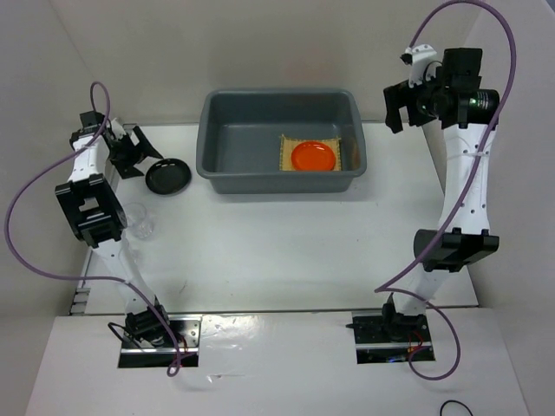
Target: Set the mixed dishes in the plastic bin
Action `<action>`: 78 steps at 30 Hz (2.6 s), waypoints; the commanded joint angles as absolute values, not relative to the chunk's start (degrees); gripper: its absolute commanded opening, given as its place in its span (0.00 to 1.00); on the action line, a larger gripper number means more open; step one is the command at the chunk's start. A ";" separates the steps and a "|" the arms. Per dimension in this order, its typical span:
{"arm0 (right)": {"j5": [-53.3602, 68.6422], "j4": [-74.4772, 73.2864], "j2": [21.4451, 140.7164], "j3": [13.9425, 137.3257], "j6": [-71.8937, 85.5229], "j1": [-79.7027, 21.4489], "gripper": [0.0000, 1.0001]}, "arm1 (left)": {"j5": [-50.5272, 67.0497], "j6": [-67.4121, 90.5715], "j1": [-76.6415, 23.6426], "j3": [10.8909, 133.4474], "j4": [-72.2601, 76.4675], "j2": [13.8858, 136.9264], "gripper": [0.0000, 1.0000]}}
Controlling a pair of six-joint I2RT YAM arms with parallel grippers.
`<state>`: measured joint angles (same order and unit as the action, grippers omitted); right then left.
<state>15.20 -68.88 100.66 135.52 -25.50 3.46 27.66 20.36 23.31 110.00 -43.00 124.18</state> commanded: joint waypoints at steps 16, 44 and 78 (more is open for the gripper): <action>9.23 -67.32 92.82 116.65 -26.37 16.35 0.98 | 23.10 18.90 24.52 122.17 -47.99 141.32 1.00; 2.99 -65.21 85.34 103.71 -26.89 16.35 0.98 | 43.96 21.53 26.88 117.77 -40.08 138.28 0.00; -18.02 -26.02 48.35 41.31 -19.43 1.94 0.98 | 35.88 48.76 16.45 67.07 -5.55 77.36 0.00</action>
<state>-14.90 -30.59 50.65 41.01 -21.82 4.05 40.16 44.73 19.38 67.42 -11.84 84.55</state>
